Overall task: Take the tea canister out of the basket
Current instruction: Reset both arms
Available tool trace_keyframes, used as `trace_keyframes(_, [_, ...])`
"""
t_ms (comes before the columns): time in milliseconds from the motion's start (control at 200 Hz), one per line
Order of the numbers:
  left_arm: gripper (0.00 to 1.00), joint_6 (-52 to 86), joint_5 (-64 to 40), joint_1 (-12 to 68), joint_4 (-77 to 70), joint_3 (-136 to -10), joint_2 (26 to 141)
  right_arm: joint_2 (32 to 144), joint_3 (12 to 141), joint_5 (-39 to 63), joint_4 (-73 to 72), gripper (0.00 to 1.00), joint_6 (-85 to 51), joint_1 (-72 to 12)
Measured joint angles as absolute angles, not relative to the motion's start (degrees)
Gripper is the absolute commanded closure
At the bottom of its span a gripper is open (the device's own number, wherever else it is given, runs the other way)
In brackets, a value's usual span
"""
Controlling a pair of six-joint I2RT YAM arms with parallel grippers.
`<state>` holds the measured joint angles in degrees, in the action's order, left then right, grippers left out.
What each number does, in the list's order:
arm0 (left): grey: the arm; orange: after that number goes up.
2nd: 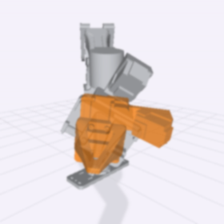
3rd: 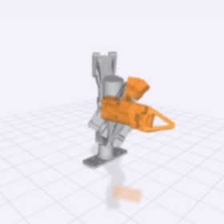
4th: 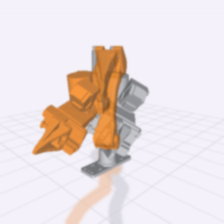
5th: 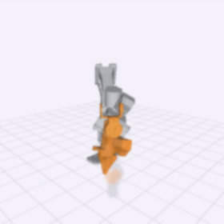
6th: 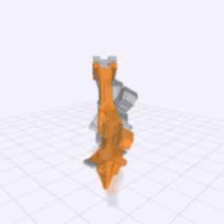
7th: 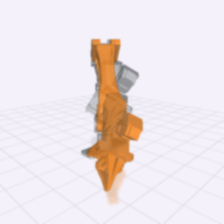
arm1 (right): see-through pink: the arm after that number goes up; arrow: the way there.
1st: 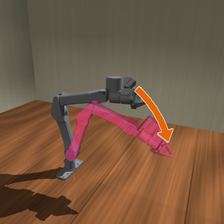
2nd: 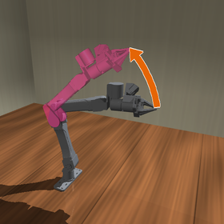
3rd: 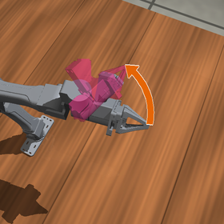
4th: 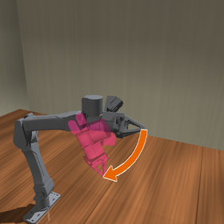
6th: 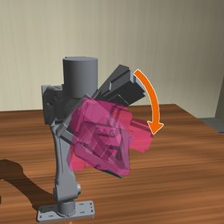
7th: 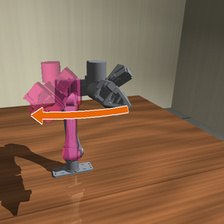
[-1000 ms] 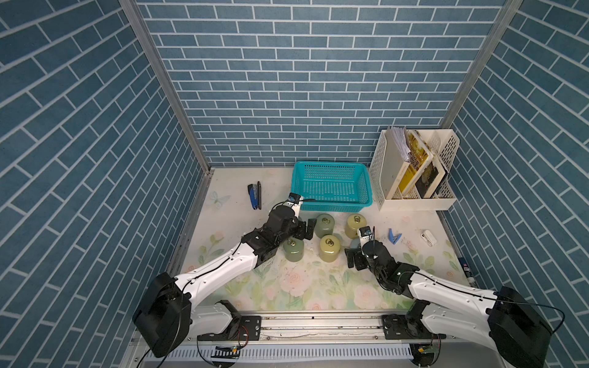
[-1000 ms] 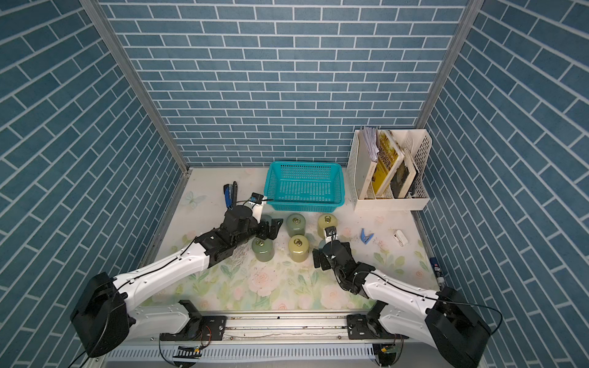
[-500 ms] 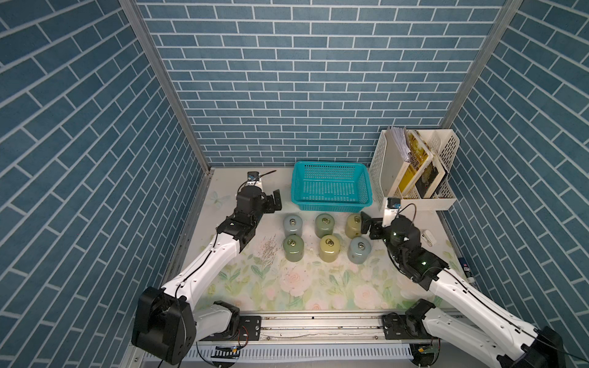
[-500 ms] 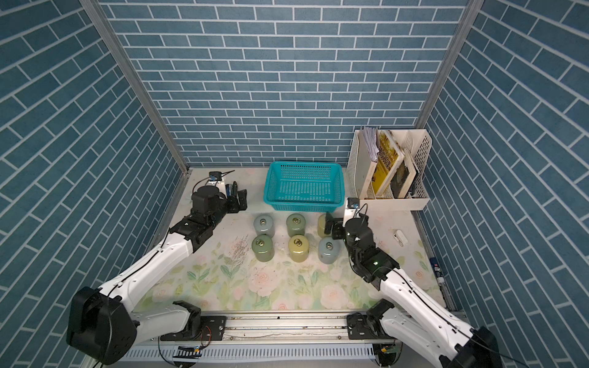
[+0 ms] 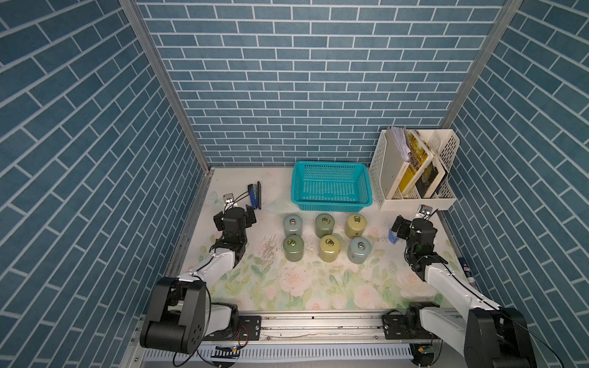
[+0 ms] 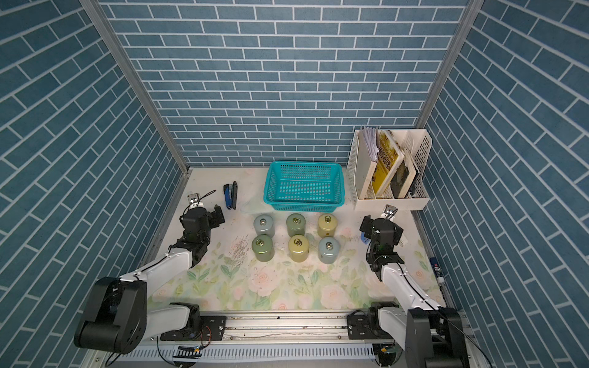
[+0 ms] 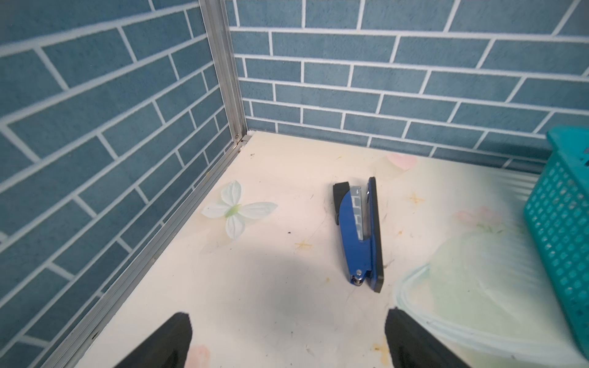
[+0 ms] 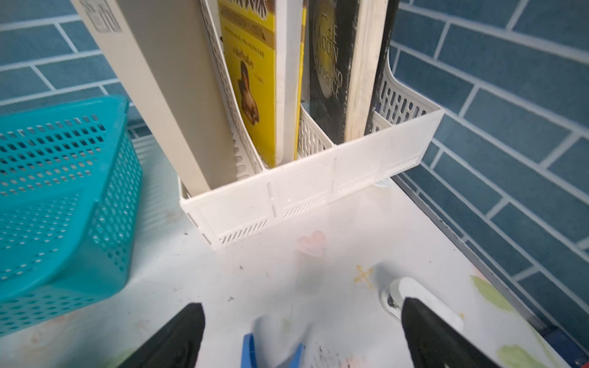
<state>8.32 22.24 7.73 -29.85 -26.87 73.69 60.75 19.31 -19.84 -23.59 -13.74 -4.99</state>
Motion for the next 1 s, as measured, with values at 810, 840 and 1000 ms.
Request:
trace_keyframes(810, [0.00,1.26,12.78,4.27,-70.02,-11.60,85.52,83.02,11.64,-15.44,-66.94,0.00,-3.86,-2.85])
trace_keyframes(840, [0.00,1.32,12.82,4.23,-70.22,-11.64,85.52,83.09,11.33,-14.94,-68.25,0.00,-3.51,-2.92])
trace_keyframes(1000, [0.00,1.72,12.97,4.03,-70.50,-11.77,85.62,86.76,10.26,-13.67,-73.41,0.00,-1.30,-4.56])
